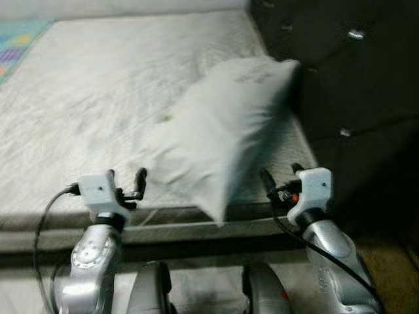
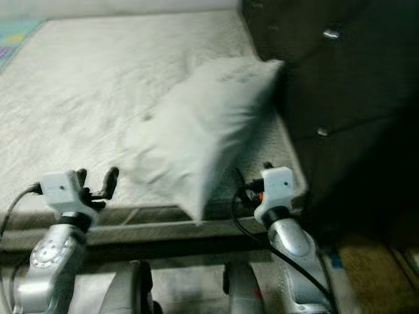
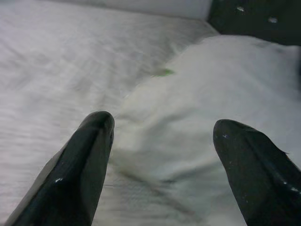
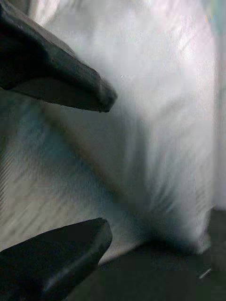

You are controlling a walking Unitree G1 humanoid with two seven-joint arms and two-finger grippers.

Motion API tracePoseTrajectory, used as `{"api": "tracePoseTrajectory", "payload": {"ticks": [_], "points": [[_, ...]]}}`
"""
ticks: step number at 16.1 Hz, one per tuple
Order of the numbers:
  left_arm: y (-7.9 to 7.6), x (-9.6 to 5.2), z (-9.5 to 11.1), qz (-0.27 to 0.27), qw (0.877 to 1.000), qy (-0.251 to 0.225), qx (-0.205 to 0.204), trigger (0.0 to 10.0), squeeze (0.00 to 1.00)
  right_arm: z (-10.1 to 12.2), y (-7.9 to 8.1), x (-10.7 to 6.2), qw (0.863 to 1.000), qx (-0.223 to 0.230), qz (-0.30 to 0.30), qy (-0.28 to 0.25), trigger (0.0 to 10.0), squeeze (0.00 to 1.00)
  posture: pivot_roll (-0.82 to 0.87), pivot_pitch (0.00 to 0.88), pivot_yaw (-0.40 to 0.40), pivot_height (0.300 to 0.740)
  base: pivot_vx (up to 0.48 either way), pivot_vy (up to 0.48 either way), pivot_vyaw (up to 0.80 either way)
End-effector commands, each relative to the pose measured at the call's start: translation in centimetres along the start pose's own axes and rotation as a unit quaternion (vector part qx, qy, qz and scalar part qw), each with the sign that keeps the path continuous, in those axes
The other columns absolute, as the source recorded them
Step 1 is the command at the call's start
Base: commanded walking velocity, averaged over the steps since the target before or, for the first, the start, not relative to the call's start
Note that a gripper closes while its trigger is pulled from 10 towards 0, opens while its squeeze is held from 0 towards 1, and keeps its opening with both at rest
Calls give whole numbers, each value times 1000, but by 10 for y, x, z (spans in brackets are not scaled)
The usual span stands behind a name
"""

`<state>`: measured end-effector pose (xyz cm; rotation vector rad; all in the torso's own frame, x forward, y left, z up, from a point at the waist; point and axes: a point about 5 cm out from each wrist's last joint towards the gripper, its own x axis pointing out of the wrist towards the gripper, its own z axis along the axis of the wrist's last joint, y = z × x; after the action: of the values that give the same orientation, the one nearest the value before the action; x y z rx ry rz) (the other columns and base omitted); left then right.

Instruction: Clean up the room

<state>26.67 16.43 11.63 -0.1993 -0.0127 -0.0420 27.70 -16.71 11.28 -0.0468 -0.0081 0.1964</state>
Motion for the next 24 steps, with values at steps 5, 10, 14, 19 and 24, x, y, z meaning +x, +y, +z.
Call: {"api": "tracePoseTrajectory", "payload": {"ticks": [5, 10, 14, 19, 24], "points": [[1, 1, -2, 7, 1000, 17, 7, 10000, 0, 3, 1, 3, 1000, 0, 1, -4, 10000, 0, -151, 209, 51, 613, 207, 0, 0], [-1, 1, -2, 5, 1000, 20, 8, 10000, 0, 0, 1, 2, 1000, 0, 6, -1, 10000, 0, -146, 201, 55, 613, 0, 0, 0], [-2, 5, -1, -5, 1000, 24, 13, 10000, 0, -1, 1, 5, 1000, 9, -5, -10, 10000, 0, -128, 185, 98, 560, 0, 0, 0], [-1, 13, 3, -9, 1000, 19, 21, 10000, 0, -1, 2, 7, 1000, 2, -5, -13, 10000, 0, -131, 179, 107, 556, 0, 0, 0], [-4, 11, 2, -5, 1000, 19, 17, 10000, 0, 0, 6, 13, 999, -20, 18, -17, 10000, 0, -121, 178, 96, 556, 0, 0, 320]]}}
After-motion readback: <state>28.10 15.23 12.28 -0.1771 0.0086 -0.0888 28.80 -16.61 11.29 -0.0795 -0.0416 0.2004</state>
